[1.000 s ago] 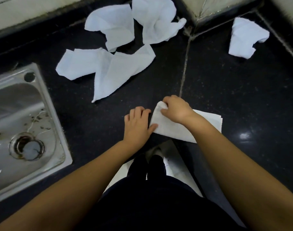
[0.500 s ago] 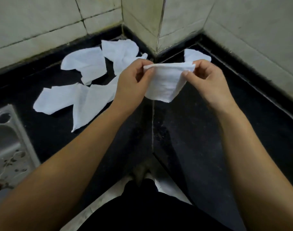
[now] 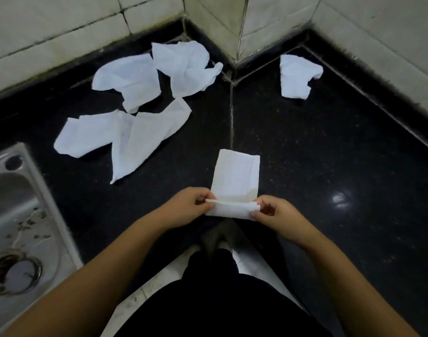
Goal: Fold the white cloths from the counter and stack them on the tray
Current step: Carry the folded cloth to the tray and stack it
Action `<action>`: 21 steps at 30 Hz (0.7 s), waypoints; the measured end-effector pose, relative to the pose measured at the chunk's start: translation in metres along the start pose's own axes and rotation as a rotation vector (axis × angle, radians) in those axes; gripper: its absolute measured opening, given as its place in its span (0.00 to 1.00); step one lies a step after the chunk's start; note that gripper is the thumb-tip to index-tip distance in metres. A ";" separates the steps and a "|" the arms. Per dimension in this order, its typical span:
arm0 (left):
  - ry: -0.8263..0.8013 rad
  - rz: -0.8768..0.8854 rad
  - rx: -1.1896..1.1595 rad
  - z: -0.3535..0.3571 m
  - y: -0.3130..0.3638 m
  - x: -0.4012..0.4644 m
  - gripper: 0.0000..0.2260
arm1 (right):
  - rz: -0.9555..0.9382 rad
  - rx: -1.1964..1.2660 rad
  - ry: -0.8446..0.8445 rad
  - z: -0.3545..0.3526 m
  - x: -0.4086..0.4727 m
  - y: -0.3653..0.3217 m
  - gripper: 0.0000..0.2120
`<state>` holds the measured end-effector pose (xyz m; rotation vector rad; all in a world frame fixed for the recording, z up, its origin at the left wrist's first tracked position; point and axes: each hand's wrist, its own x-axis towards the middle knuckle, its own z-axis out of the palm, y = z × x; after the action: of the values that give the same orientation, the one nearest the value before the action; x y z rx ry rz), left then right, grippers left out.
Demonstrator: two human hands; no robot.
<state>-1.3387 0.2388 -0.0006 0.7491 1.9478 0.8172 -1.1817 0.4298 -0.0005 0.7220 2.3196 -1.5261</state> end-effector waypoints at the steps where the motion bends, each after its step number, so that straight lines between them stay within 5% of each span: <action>1: 0.008 0.003 -0.003 -0.003 0.002 0.005 0.05 | -0.001 0.007 0.024 -0.003 0.004 -0.002 0.03; 15: 0.298 -0.005 0.337 -0.024 0.029 0.117 0.03 | 0.187 -0.057 0.426 -0.027 0.099 -0.028 0.08; 21: 0.485 -0.006 0.391 -0.008 0.021 0.103 0.17 | 0.183 -0.233 0.511 -0.014 0.098 -0.022 0.15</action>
<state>-1.3871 0.3277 -0.0311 0.8223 2.5922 0.6608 -1.2752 0.4604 -0.0246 1.3412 2.6270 -1.0556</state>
